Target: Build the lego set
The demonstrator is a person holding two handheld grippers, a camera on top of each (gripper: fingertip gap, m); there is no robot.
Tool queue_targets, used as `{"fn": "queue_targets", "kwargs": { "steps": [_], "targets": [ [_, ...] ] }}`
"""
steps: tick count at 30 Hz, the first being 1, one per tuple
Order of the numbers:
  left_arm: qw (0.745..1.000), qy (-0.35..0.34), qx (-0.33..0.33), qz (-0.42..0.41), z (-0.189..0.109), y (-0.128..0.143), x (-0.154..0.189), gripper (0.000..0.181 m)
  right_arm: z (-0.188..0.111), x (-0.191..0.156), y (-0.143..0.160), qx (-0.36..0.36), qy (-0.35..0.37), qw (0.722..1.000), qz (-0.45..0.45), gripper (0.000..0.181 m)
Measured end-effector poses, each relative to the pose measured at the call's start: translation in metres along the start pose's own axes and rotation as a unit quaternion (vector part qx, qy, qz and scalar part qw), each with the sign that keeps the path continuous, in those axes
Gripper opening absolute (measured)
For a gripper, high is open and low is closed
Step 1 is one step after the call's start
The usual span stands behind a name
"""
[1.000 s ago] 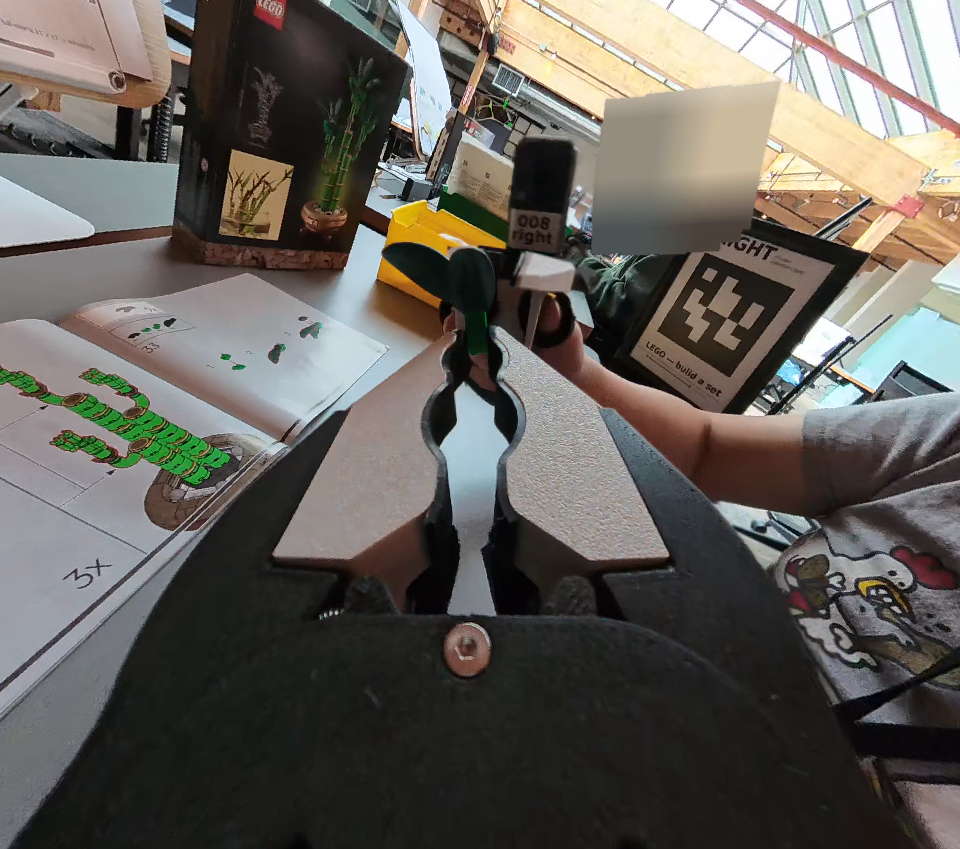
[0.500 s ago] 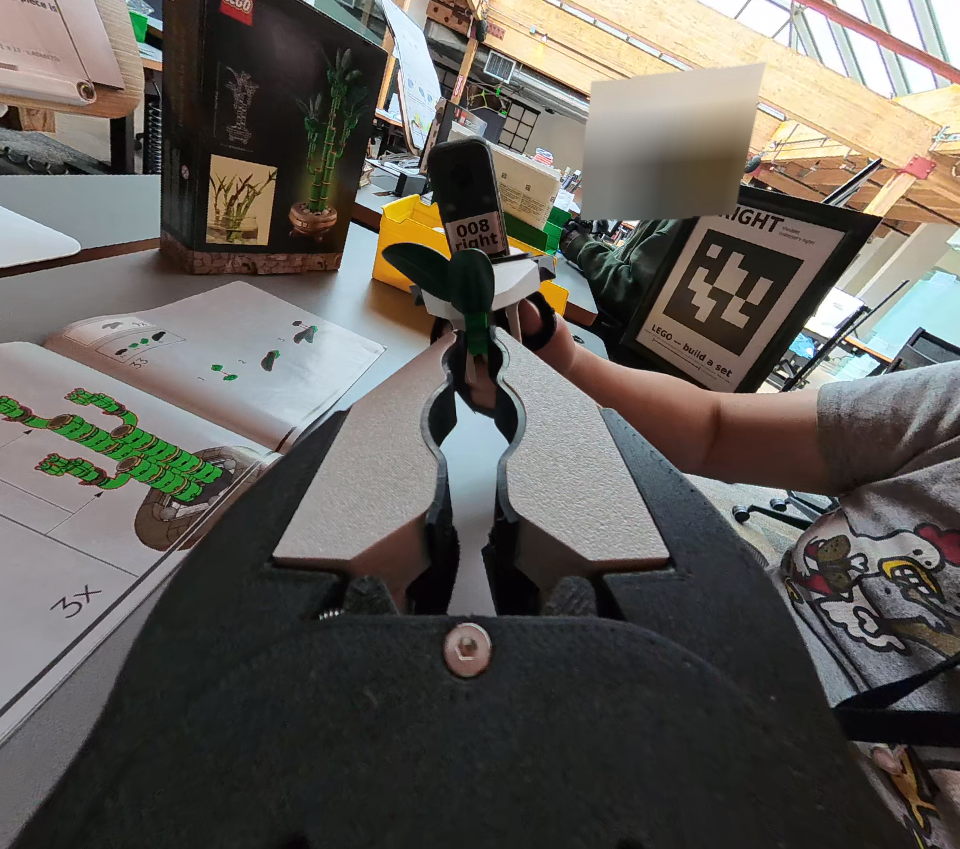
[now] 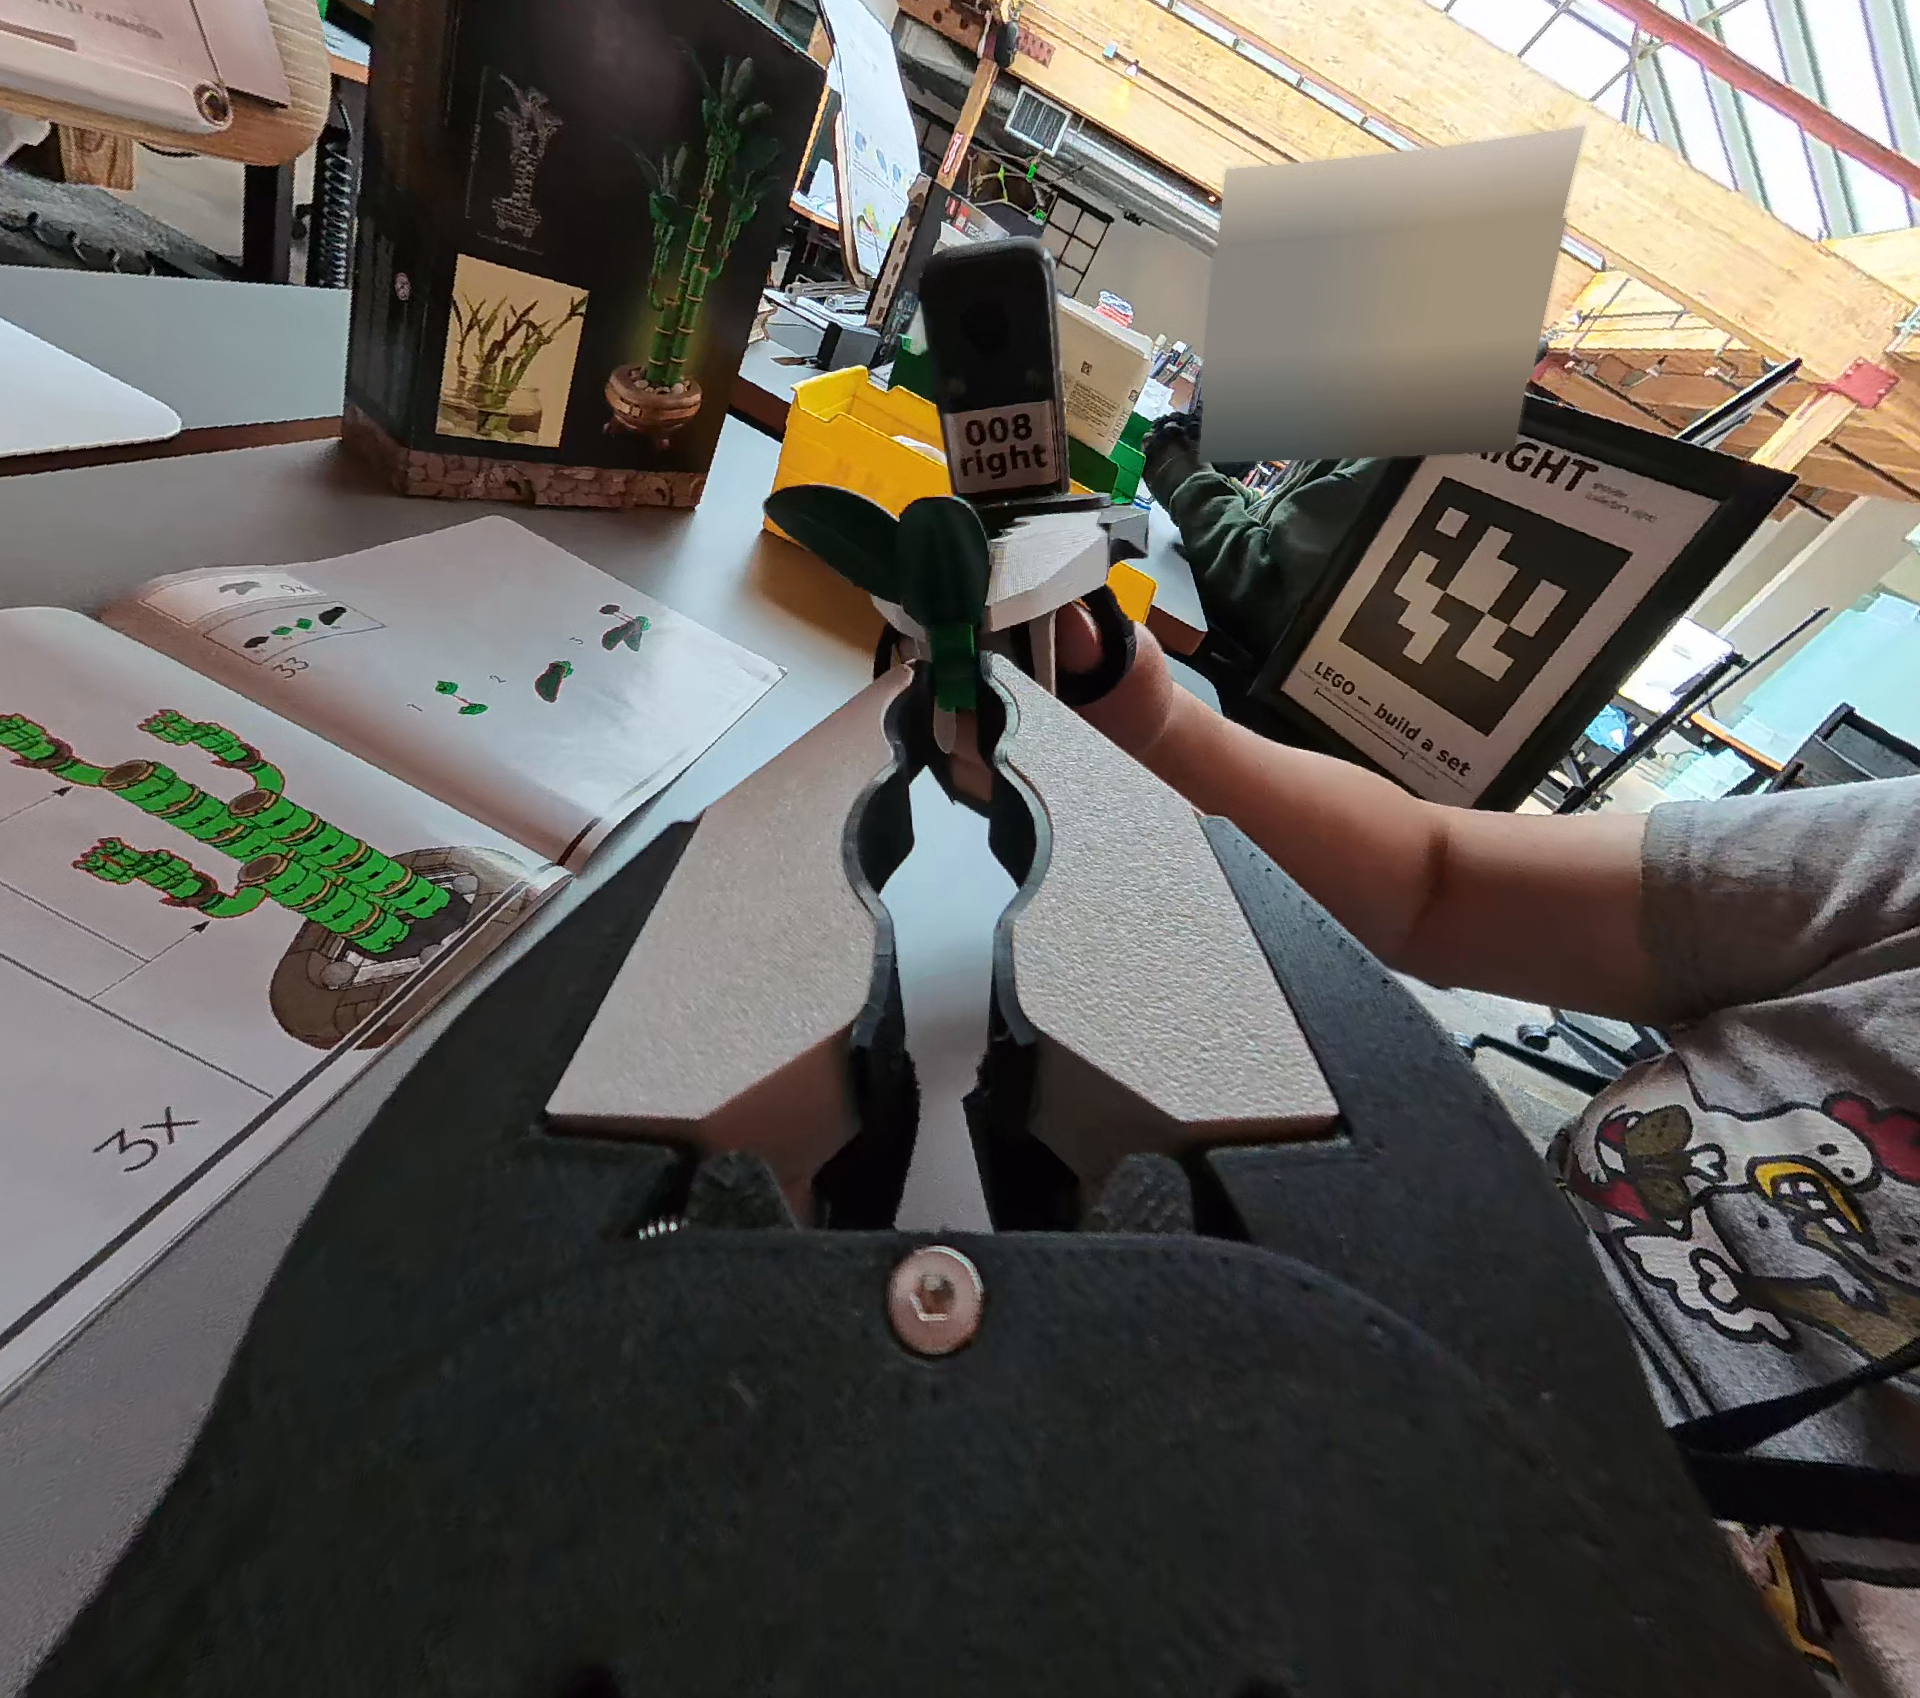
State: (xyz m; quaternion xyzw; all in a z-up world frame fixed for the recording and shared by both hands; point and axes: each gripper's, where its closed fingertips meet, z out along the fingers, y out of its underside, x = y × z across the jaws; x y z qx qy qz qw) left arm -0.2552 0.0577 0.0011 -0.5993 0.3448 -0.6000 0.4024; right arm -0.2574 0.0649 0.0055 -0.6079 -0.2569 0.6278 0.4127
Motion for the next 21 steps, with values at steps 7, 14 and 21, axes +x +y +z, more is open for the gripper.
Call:
{"fn": "queue_targets", "kwargs": {
  "steps": [7,14,21],
  "targets": [
    [1.000,-0.001,0.010,-0.028,0.001,0.000,-0.002,0.005,-0.003,-0.003,-0.008,0.016,0.043,0.988,-0.150,0.029],
    [0.998,-0.006,0.022,-0.055,0.004,0.001,-0.005,0.005,0.009,-0.013,0.005,-0.053,0.183,0.851,-0.490,0.031],
    [0.997,-0.002,0.047,-0.068,0.001,-0.006,-0.004,0.005,0.006,-0.012,-0.005,-0.026,0.228,0.831,-0.507,0.032]
  ]
}}
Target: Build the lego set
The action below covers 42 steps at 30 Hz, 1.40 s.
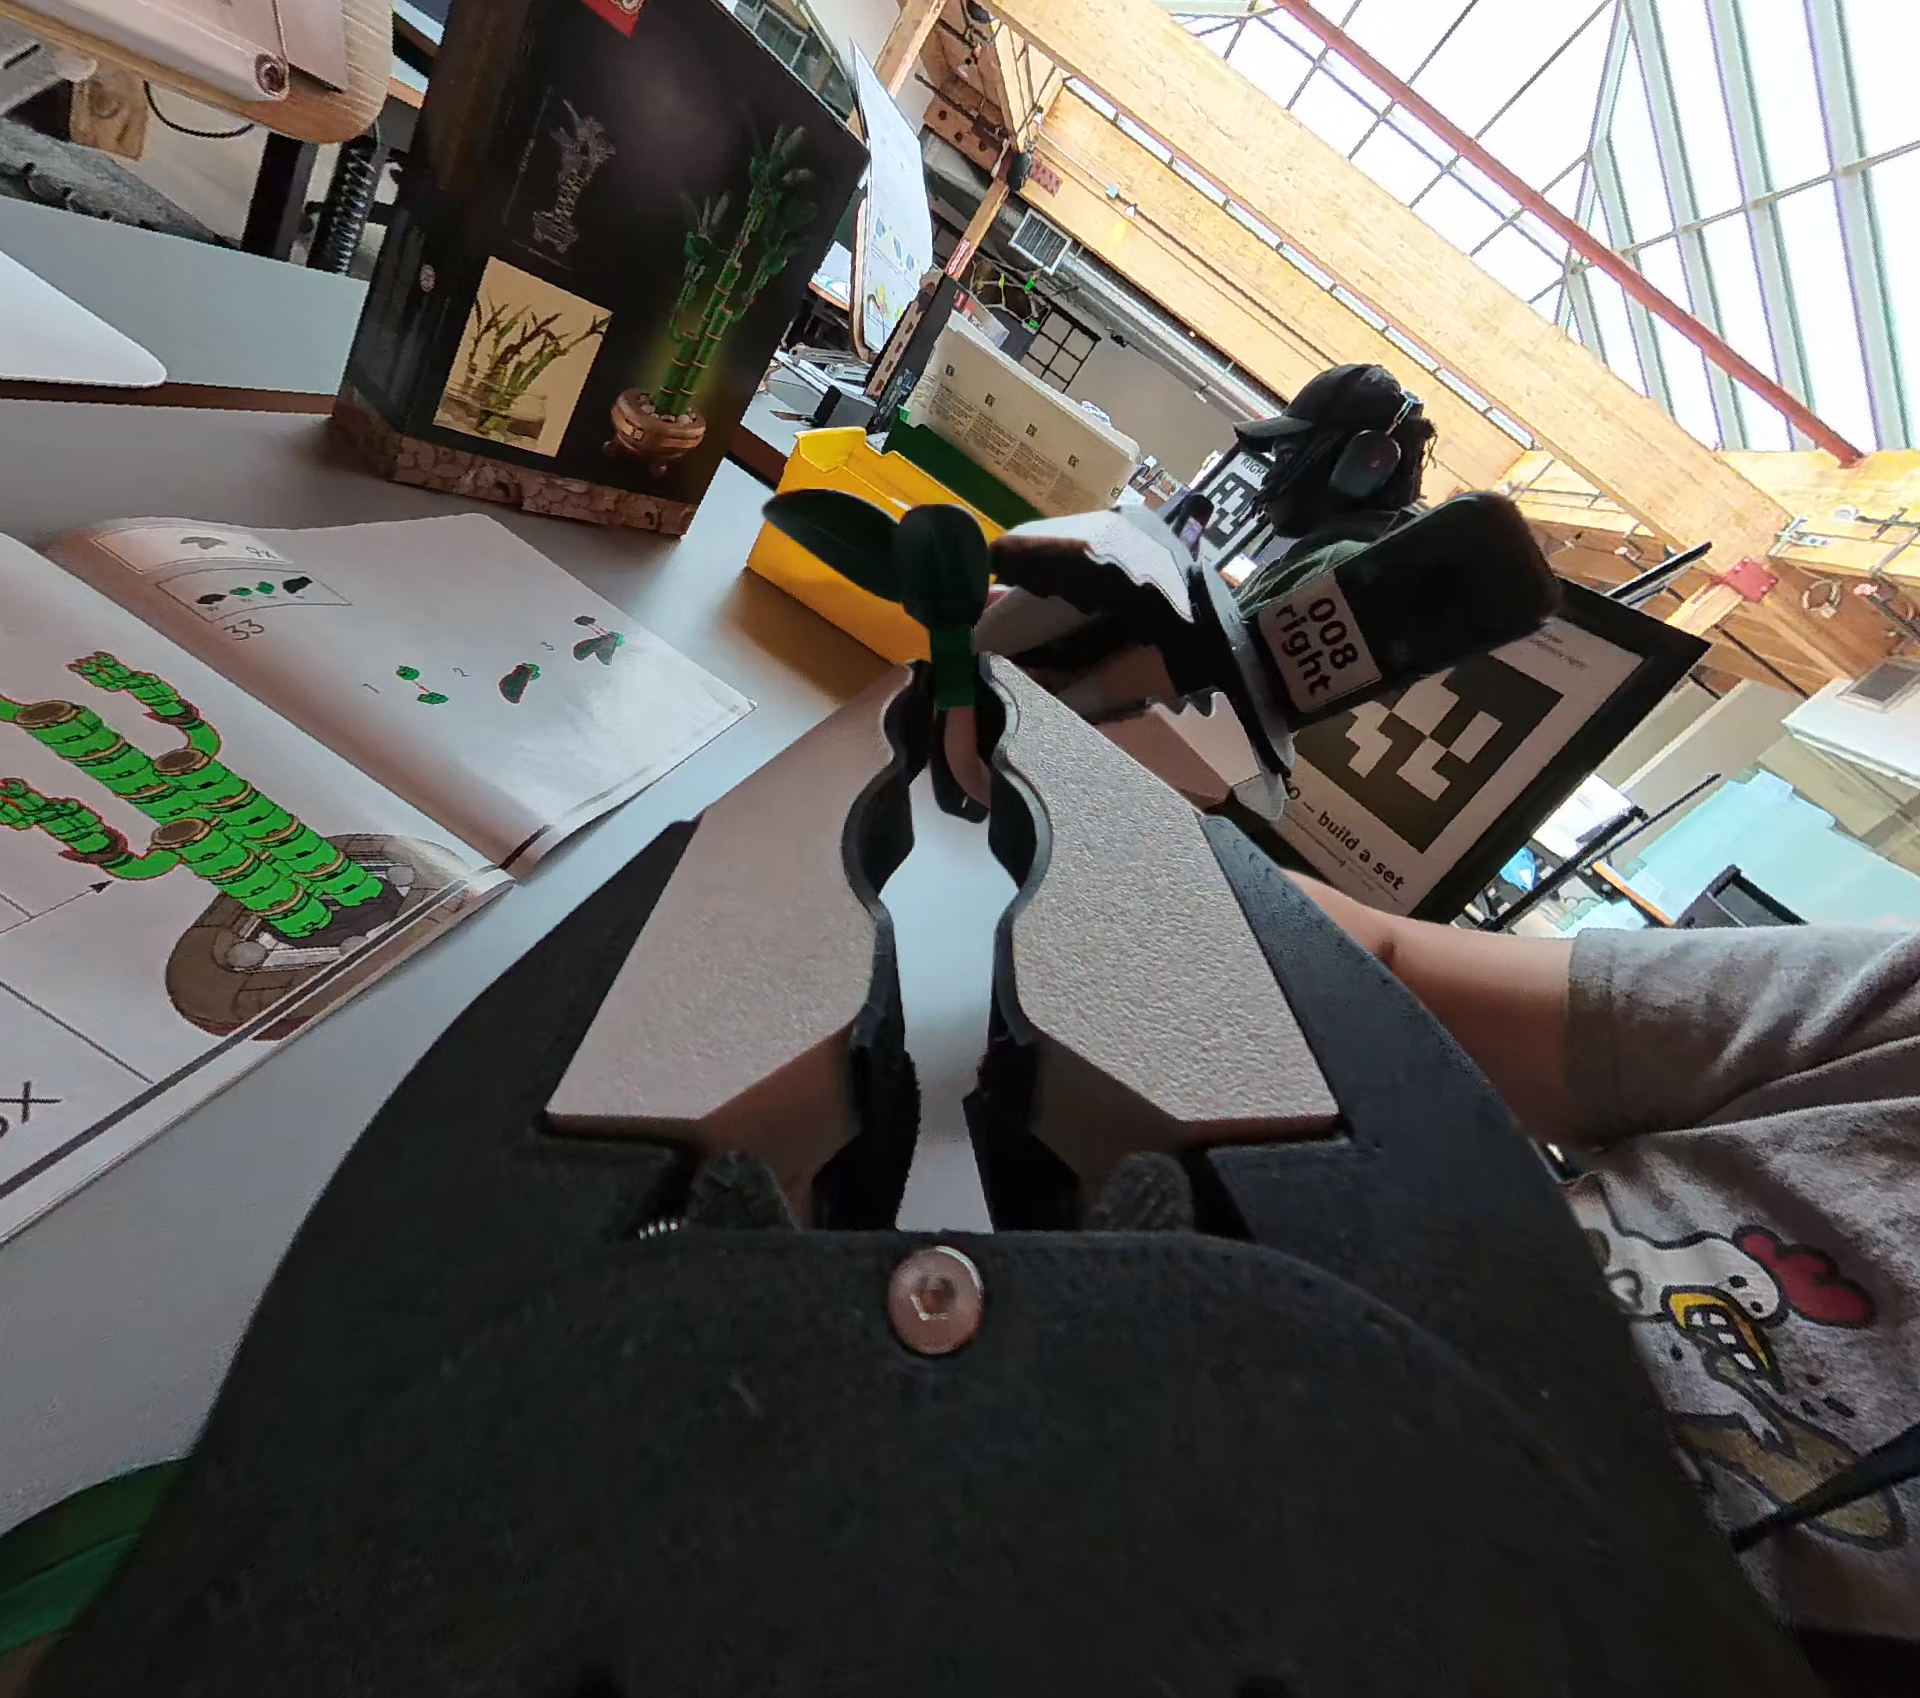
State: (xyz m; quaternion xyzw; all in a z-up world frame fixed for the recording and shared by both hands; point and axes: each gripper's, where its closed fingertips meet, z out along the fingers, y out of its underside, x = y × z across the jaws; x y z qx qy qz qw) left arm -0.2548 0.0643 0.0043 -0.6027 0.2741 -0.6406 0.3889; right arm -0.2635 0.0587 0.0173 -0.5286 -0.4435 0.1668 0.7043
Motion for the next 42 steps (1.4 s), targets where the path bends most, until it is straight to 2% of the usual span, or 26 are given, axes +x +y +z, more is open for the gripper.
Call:
{"fn": "queue_targets", "kwargs": {
  "steps": [8,10,14,16,21,25,30,32,36,42],
  "targets": [
    [1.000,0.007,0.006,-0.005,-0.001,-0.003,0.002,0.005,0.003,0.000,0.007,-0.004,-0.010,0.999,0.033,0.037],
    [1.000,0.006,0.005,-0.004,-0.001,-0.002,0.001,0.005,0.004,-0.008,0.007,-0.003,-0.034,0.999,0.032,0.034],
    [1.000,0.007,0.009,-0.007,-0.002,-0.004,0.001,0.005,0.001,0.001,0.004,0.007,-0.015,0.999,0.039,0.033],
    [1.000,0.005,0.007,-0.005,-0.002,-0.003,0.000,0.005,0.001,-0.006,0.002,0.009,-0.040,0.998,0.044,0.029],
    [1.000,0.007,0.020,-0.007,-0.004,-0.008,0.001,0.005,0.000,0.002,0.002,0.017,-0.017,0.999,0.042,0.040],
    [1.000,0.004,0.025,-0.006,-0.006,-0.010,0.000,0.005,0.004,-0.012,0.005,0.008,-0.062,0.996,0.068,0.042],
    [0.999,-0.008,0.049,-0.008,-0.012,-0.018,-0.004,0.005,0.004,0.007,0.000,0.027,0.054,0.997,0.047,0.043],
    [0.997,-0.030,0.073,-0.006,-0.019,-0.027,-0.011,0.006,0.008,0.001,0.006,0.013,0.092,0.995,0.037,0.034],
    [0.991,-0.049,0.122,-0.014,-0.031,-0.038,-0.022,0.006,0.015,-0.015,0.016,-0.018,0.122,0.992,0.005,0.023],
    [0.991,-0.034,0.126,-0.012,-0.019,-0.029,-0.015,0.006,-0.002,0.016,0.024,-0.033,0.155,0.986,-0.042,0.022]
  ]
}}
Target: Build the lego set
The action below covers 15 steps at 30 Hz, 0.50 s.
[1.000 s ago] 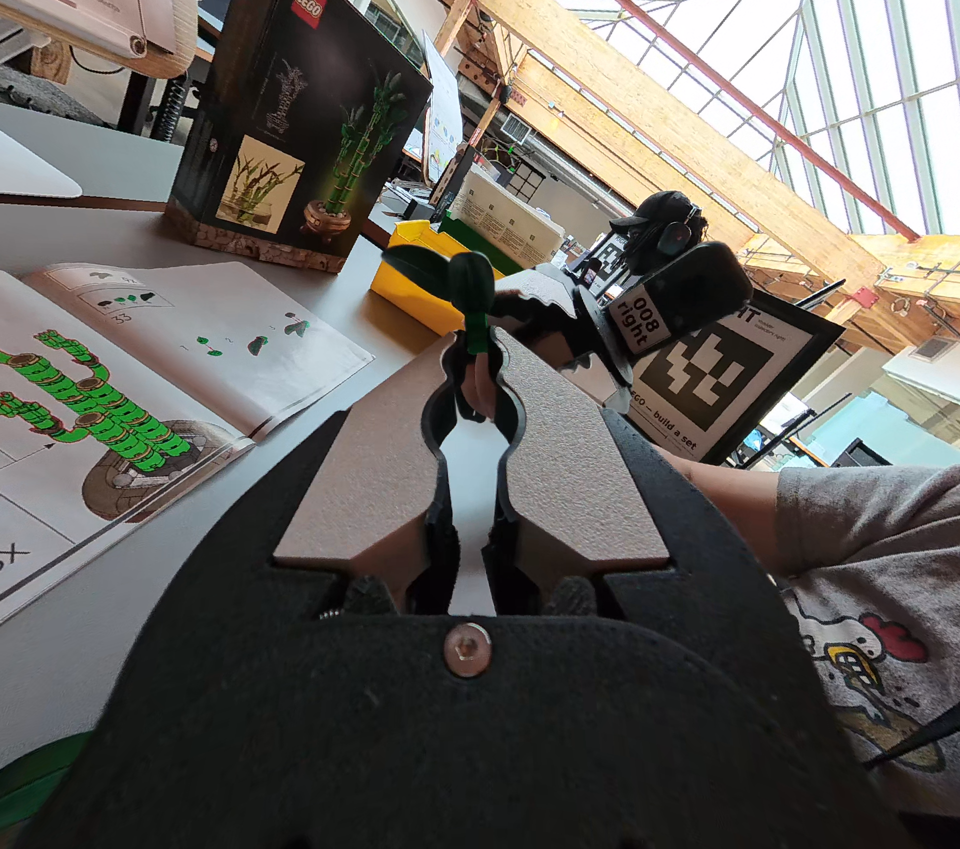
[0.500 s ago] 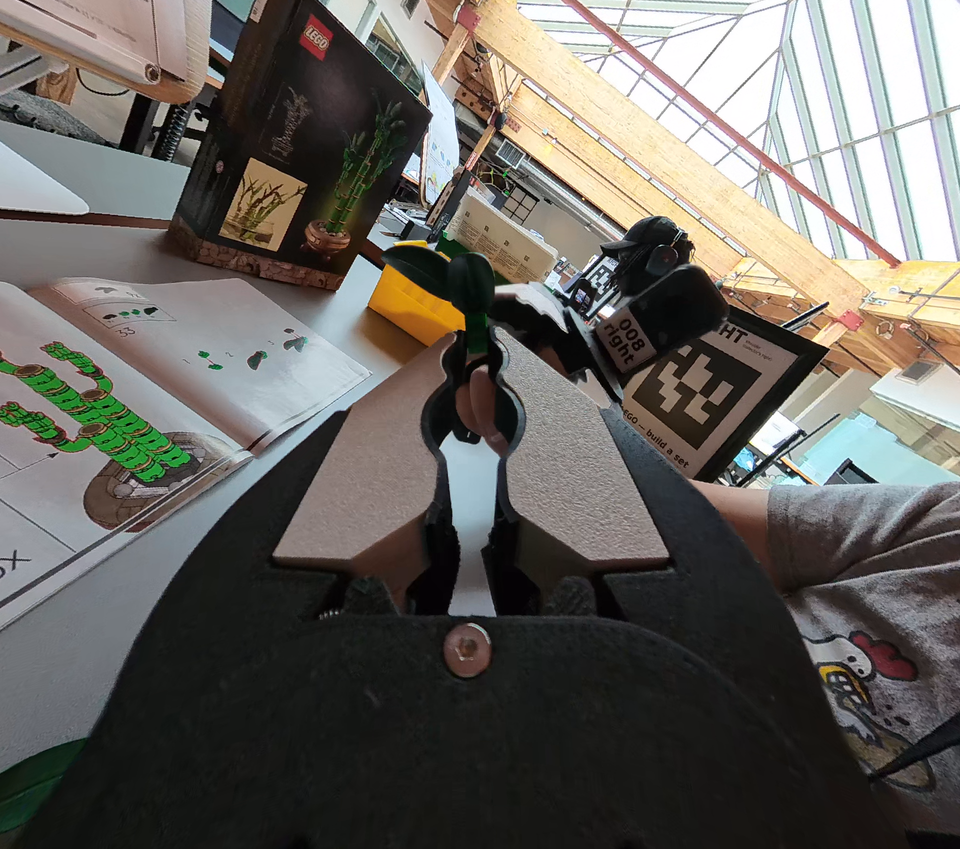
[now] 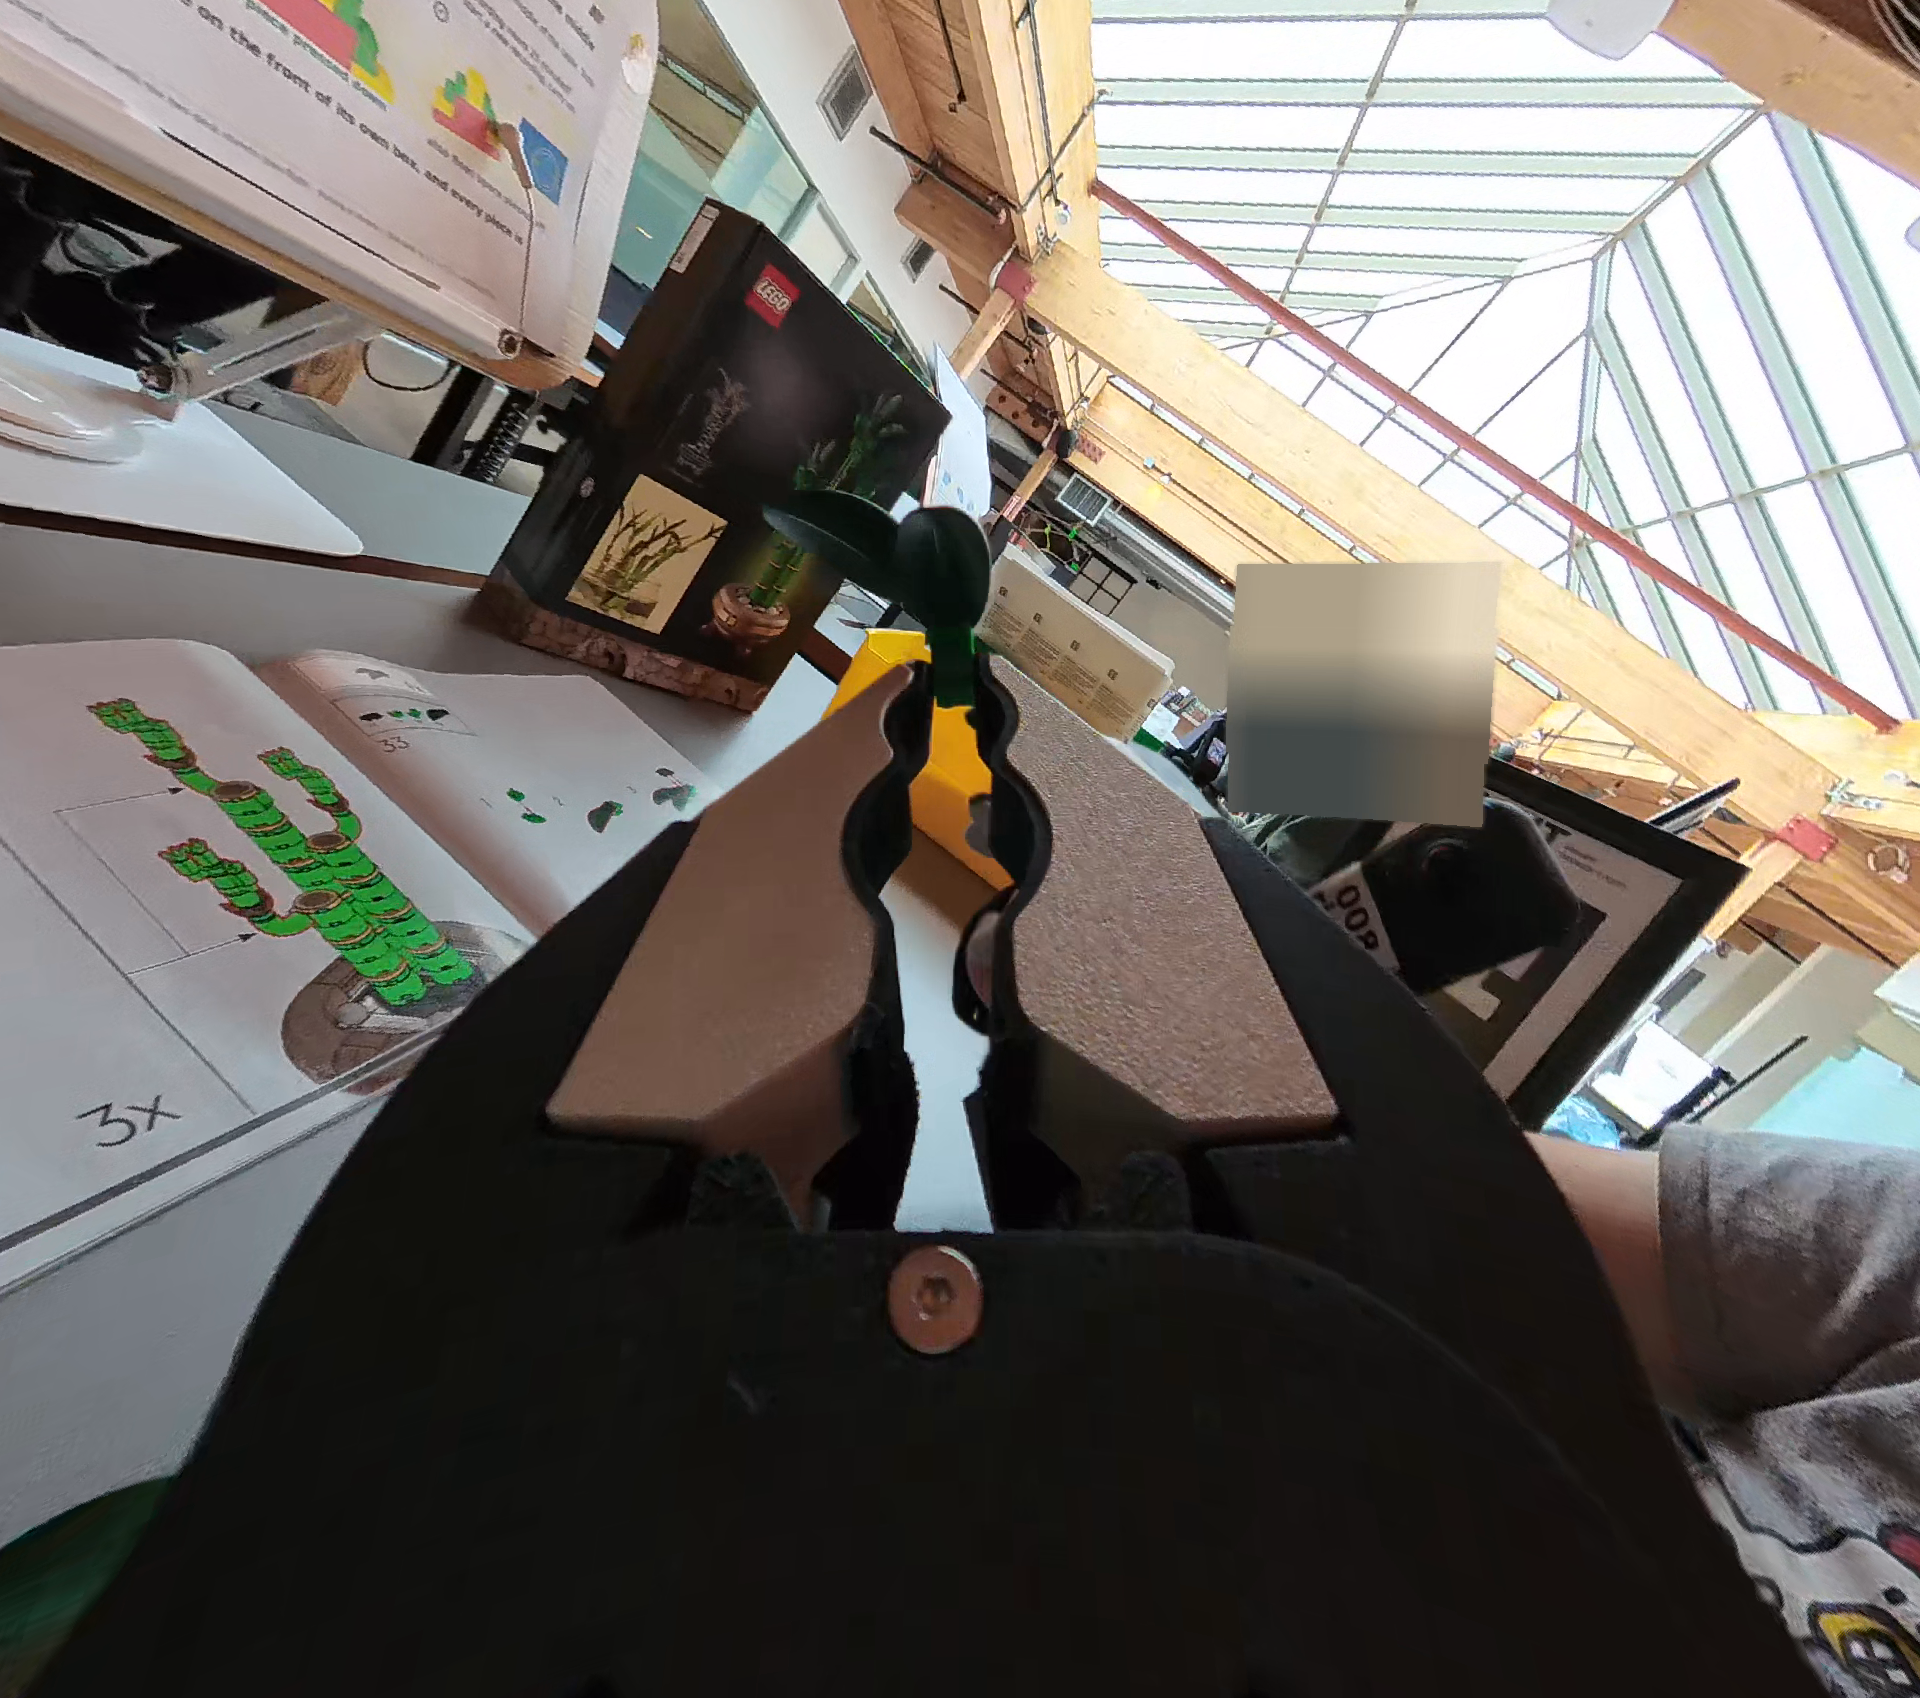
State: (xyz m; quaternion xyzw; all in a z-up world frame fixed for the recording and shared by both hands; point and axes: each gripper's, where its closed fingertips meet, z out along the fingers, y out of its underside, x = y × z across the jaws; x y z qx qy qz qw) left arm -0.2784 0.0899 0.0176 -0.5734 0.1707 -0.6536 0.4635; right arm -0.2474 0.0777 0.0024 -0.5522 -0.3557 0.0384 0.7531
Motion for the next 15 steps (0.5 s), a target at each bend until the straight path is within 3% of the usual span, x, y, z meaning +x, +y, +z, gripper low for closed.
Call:
{"fn": "queue_targets", "kwargs": {
  "steps": [8,15],
  "targets": [
    [1.000,-0.004,-0.014,0.025,0.007,0.012,0.004,0.005,0.003,-0.006,-0.006,-0.009,-0.021,0.995,-0.097,0.016],
    [0.998,-0.007,-0.029,0.046,0.011,0.021,0.008,0.005,0.005,-0.010,-0.007,-0.032,-0.013,0.995,-0.095,0.006]
  ]
}}
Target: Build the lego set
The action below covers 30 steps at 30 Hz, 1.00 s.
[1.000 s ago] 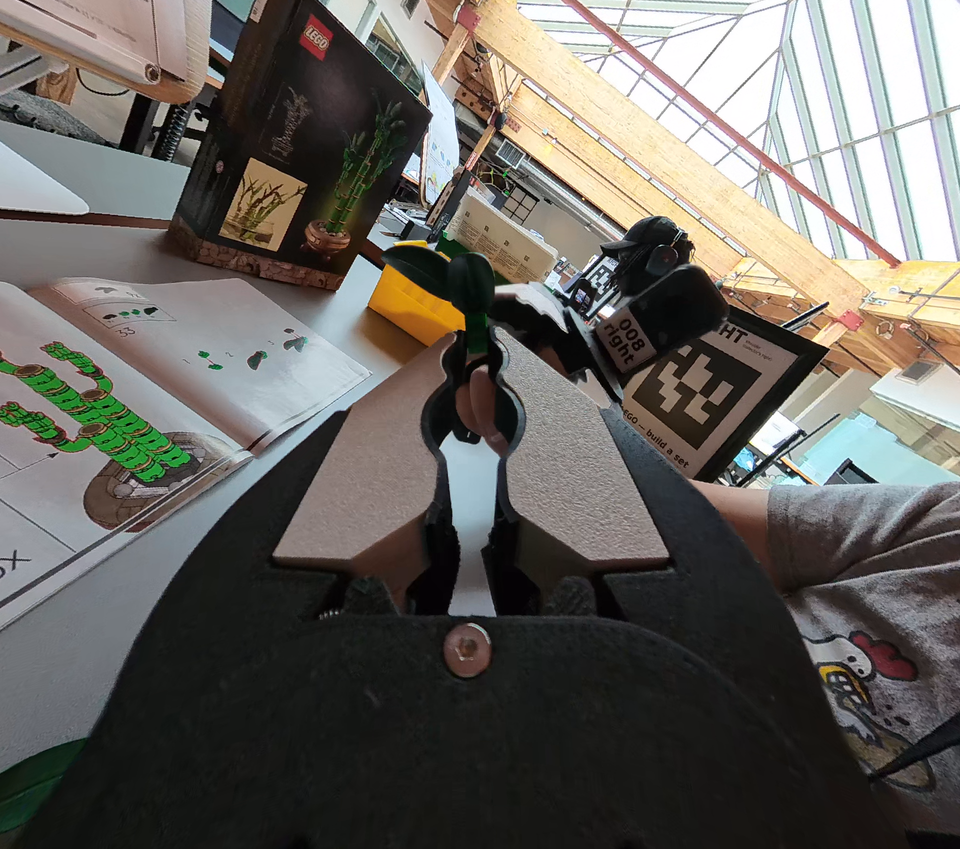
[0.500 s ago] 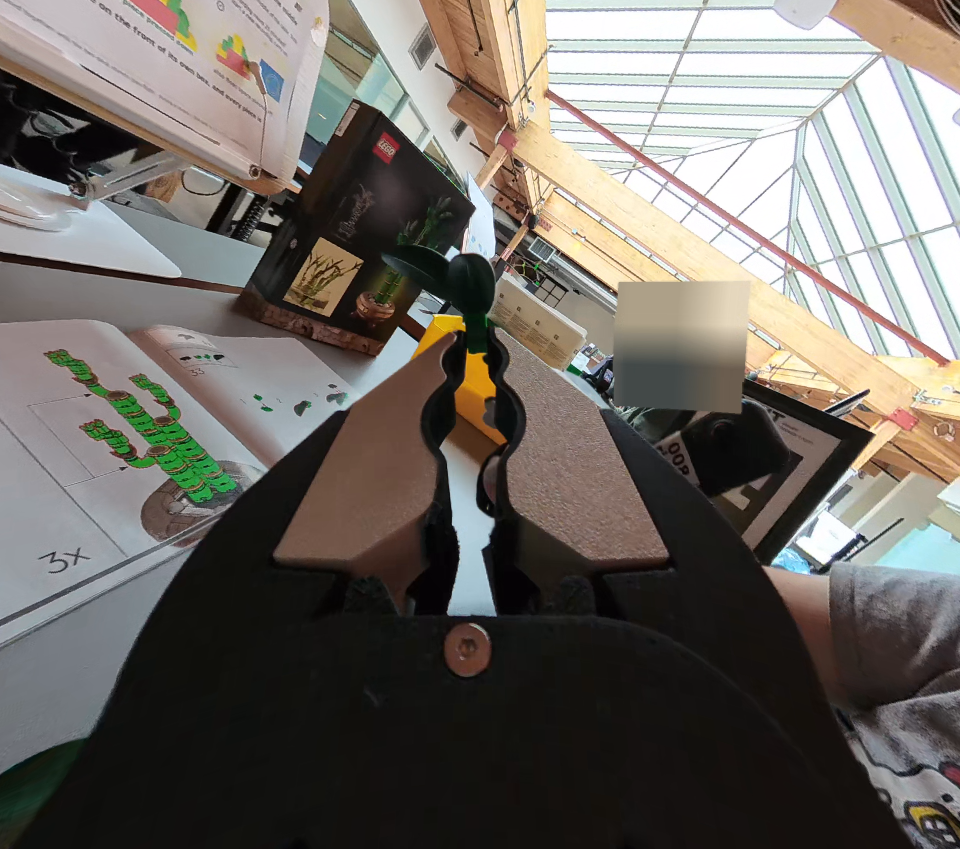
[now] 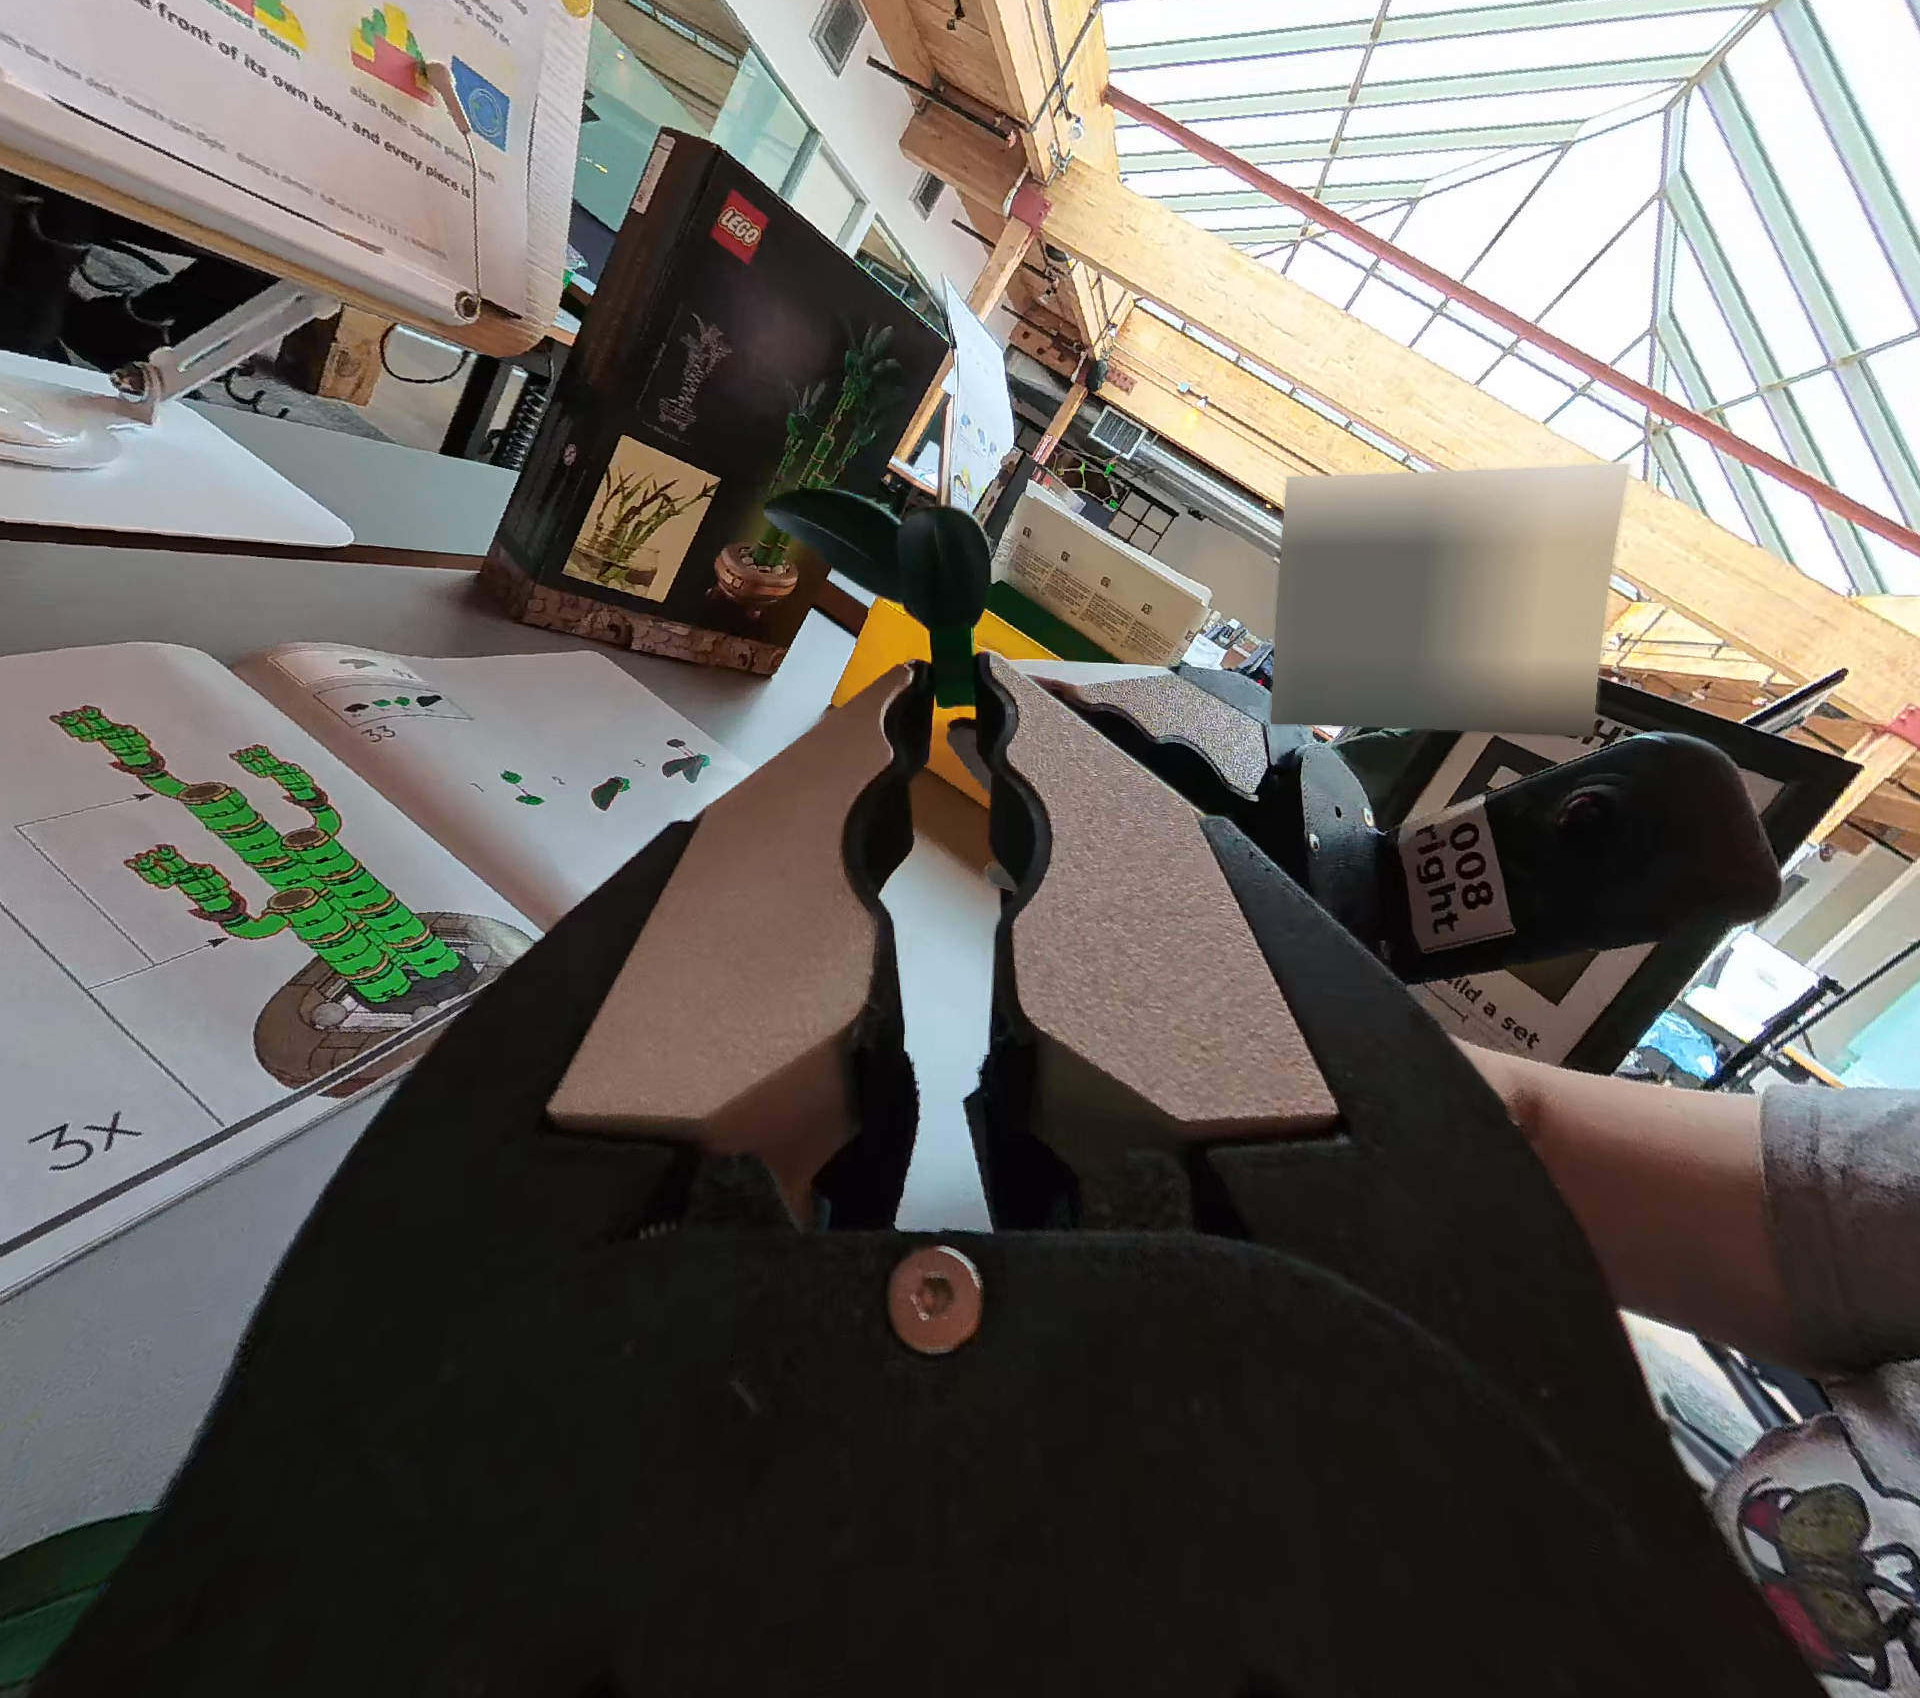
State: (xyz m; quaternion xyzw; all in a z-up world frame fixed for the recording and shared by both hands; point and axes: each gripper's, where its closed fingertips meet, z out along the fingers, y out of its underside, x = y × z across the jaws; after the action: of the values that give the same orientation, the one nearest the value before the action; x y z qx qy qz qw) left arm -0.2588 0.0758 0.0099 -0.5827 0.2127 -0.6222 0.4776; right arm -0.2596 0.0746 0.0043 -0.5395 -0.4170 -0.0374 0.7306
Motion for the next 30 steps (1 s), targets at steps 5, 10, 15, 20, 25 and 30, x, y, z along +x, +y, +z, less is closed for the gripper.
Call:
{"fn": "queue_targets", "kwargs": {
  "steps": [5,10,15,20,25,30],
  "targets": [
    [1.000,-0.006,-0.008,0.008,0.001,0.003,-0.002,0.005,0.001,0.000,0.003,-0.012,0.002,1.000,0.004,0.003],
    [1.000,-0.011,-0.015,0.006,0.002,0.007,-0.006,0.005,0.002,-0.002,0.010,-0.033,-0.015,0.999,0.008,0.002],
    [0.999,-0.015,-0.037,0.018,0.006,0.016,-0.011,0.021,-0.007,0.017,0.030,-0.051,-0.023,0.997,-0.047,0.002],
    [0.998,-0.014,-0.057,0.012,0.010,0.023,-0.011,0.033,-0.049,0.066,0.101,-0.088,-0.069,0.985,-0.131,0.002],
    [0.997,0.008,-0.076,0.009,0.015,0.031,-0.003,0.028,-0.085,0.106,0.185,-0.146,-0.073,0.971,-0.172,0.002],
    [0.996,0.024,-0.081,0.010,0.017,0.036,0.004,0.026,-0.097,0.119,0.220,-0.170,-0.062,0.970,-0.164,0.002]
  ]
}}
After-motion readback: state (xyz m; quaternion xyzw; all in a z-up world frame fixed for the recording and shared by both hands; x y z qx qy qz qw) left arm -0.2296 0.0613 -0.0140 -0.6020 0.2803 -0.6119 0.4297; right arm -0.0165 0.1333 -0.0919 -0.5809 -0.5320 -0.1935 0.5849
